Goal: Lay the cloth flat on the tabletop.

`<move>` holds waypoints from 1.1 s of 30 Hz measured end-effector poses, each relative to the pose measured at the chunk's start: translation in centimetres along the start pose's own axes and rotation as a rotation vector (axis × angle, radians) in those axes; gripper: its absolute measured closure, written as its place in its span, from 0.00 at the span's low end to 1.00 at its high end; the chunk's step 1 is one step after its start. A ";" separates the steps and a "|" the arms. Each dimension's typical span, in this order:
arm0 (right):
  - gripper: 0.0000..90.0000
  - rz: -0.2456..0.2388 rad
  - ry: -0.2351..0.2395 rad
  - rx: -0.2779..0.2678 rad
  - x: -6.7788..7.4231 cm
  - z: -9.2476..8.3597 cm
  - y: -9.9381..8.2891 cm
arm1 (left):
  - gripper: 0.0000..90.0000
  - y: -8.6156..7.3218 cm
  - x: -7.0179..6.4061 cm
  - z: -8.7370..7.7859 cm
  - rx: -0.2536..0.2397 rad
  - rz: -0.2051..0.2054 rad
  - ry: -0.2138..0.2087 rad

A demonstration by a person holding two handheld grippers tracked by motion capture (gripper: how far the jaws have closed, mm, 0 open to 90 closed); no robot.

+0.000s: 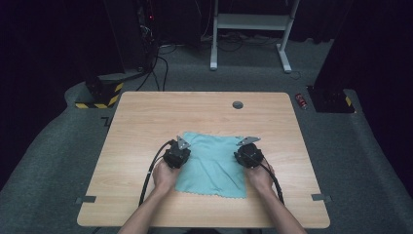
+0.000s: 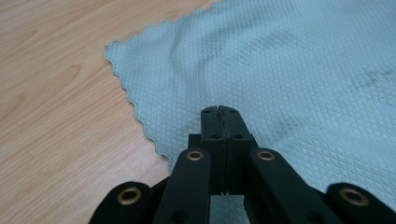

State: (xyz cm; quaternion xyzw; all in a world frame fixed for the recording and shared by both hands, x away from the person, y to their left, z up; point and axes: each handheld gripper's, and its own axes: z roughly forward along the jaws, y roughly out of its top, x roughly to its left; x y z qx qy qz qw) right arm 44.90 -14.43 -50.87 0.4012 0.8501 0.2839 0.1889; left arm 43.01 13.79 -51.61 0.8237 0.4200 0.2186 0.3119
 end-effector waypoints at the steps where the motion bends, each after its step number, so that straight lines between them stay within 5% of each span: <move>1: 0.90 -0.005 -0.009 -0.001 0.0 0.1 0.1 | 0.99 -0.1 0.1 -0.1 -0.004 -0.009 -0.001; 5: 0.91 -0.045 -0.060 0.013 -0.2 0.9 1.1 | 0.85 -0.4 0.5 -0.2 -0.020 -0.053 0.003; 7: 0.88 -0.028 -0.051 0.014 -0.5 0.9 1.3 | 0.71 -0.8 0.8 -0.7 -0.031 -0.081 -0.023; 9: 0.86 -0.011 -0.007 -0.011 -0.3 0.3 1.1 | 0.68 -1.4 0.8 -1.4 -0.050 -0.084 -0.026; 14: 0.78 -0.049 0.042 -0.015 1.3 -0.5 0.3 | 0.66 -2.4 0.7 -2.1 -0.017 -0.049 -0.031; 16: 0.77 -0.036 0.040 -0.003 1.2 -0.1 0.1 | 0.67 -2.6 0.9 -2.0 -0.028 -0.071 -0.047; 19: 0.85 -0.002 0.066 -0.008 0.6 0.2 0.2 | 0.68 -2.5 0.9 -1.9 -0.035 -0.071 -0.041; 22: 0.98 -0.063 0.038 -0.016 0.9 0.4 0.3 | 0.67 -2.3 1.0 -1.5 -0.038 -0.085 -0.043; 24: 0.98 -0.090 0.015 0.003 0.8 0.6 0.8 | 0.61 -2.0 1.2 -1.2 -0.037 -0.097 -0.041; 30: 0.83 -0.043 0.007 0.029 -0.5 1.0 1.6 | 0.57 -2.1 1.4 -1.2 -0.043 -0.123 -0.030; 33: 0.81 -0.010 0.039 -0.025 -0.4 -0.2 1.0 | 0.56 -2.4 0.9 -2.4 -0.075 -0.125 -0.064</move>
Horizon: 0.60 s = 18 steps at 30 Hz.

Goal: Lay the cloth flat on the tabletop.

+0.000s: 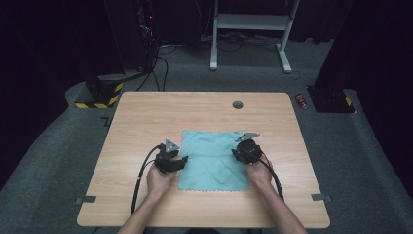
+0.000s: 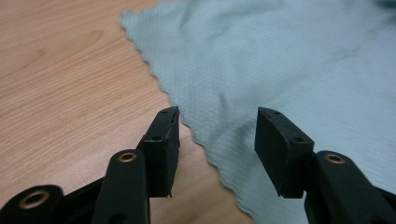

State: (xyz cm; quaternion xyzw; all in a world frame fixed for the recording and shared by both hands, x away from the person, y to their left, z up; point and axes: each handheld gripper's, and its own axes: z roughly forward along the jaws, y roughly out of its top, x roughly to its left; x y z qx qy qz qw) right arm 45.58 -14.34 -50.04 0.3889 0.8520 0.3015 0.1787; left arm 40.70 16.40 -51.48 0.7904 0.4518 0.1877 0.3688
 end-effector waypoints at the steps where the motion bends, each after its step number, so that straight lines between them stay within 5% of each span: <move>1: 0.81 -0.002 0.013 -0.020 0.3 -0.7 -0.5 | 0.55 -0.1 -0.2 -0.4 -0.003 0.005 -0.011; 8: 0.78 -0.037 0.060 -0.062 2.7 -3.9 -4.4 | 0.50 -2.3 -2.7 -2.8 0.029 0.089 -0.056; 18: 0.72 -0.025 0.064 -0.059 3.2 -5.3 -8.1 | 0.54 -5.0 -3.0 -4.2 0.007 0.074 -0.029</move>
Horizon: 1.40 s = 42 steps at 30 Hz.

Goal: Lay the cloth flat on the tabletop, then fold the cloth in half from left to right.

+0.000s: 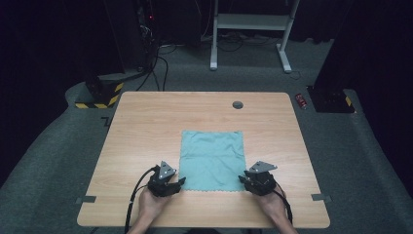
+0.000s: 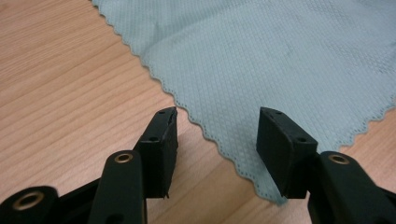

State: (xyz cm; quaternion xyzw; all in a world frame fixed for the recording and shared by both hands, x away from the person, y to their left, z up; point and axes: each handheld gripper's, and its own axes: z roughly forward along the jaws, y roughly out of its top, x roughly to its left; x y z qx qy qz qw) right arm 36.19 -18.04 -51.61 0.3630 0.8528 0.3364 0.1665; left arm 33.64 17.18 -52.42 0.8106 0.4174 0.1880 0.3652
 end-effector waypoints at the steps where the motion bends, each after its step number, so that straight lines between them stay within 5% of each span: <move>1: 0.72 -0.004 -0.005 -0.005 0.1 -0.1 -0.2 | 0.54 -0.1 0.0 -0.2 0.000 0.002 0.003; 30: 0.66 0.021 -0.001 -0.031 0.3 -0.6 -1.1 | 0.52 -1.9 0.0 -1.7 -0.027 -0.023 0.013; 35: 0.66 0.020 0.004 -0.058 0.7 -0.7 -0.8 | 0.49 -1.4 1.1 -1.4 -0.027 -0.095 -0.010; 42: 0.66 -0.001 0.035 -0.099 1.4 0.1 0.4 | 0.45 0.2 2.7 -0.5 -0.015 -0.123 -0.028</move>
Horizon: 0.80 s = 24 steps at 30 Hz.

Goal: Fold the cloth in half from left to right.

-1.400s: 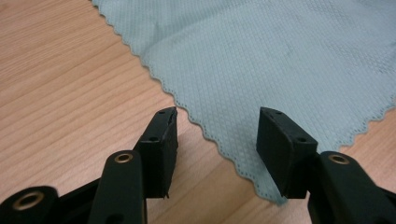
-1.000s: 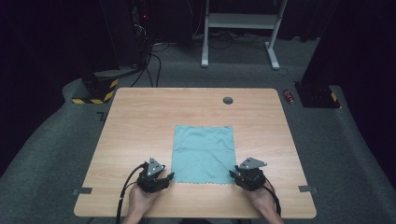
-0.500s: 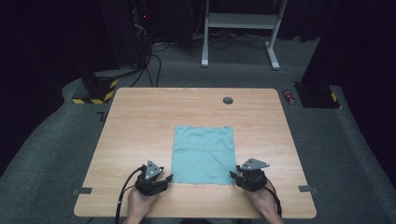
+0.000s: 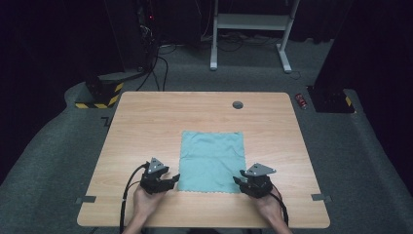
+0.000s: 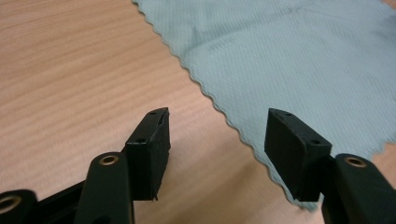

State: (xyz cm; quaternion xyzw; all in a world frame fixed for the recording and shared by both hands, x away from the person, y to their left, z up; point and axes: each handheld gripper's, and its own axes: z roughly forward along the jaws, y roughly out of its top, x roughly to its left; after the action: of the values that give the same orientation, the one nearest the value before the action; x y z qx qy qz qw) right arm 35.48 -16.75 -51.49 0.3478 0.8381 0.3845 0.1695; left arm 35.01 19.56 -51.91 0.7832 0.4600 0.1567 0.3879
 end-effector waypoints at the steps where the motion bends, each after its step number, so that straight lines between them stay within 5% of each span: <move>1: 0.66 -0.003 0.006 -0.010 0.1 0.1 0.2 | 0.45 0.6 0.6 0.5 0.005 -0.016 -0.003; 24: 0.67 -0.022 0.111 0.006 3.4 3.0 2.6 | 0.47 5.9 3.5 4.3 0.012 -0.089 0.044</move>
State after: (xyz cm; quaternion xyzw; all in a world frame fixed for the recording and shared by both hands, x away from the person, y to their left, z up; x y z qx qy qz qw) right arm 35.92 -11.51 -51.55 0.3172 0.8511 0.3989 0.1261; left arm 42.99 18.93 -50.64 0.7606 0.5036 0.1538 0.3796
